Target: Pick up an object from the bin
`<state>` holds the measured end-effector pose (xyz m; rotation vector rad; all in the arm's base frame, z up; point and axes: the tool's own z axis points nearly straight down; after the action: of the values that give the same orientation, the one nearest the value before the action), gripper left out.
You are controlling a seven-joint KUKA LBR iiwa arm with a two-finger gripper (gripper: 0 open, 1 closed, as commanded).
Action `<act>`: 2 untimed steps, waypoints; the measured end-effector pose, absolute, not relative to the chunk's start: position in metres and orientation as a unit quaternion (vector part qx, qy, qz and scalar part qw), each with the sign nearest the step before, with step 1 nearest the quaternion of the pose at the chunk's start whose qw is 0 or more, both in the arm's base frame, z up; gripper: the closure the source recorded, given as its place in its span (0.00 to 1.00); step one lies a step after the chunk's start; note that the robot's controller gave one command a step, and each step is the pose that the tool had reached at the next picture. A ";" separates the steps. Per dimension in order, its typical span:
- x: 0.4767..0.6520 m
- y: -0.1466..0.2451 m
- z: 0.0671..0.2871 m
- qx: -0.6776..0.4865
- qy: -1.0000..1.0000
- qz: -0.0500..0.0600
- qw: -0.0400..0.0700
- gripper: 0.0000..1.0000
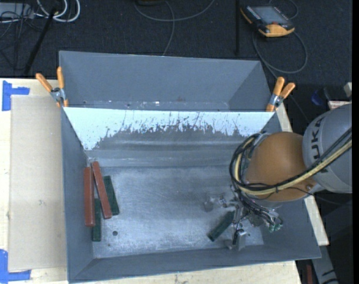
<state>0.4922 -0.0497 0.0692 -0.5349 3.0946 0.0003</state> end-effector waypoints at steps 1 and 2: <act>0.501 -0.037 0.100 -0.295 0.955 0.000 0.001 0.00; 0.516 -0.061 0.104 -0.502 0.865 0.000 0.000 0.00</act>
Offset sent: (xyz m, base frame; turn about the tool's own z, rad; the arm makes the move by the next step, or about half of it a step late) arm 0.0082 0.0109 0.0308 -0.2571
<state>0.5157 -0.0606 0.1044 -1.5777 2.7156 0.0004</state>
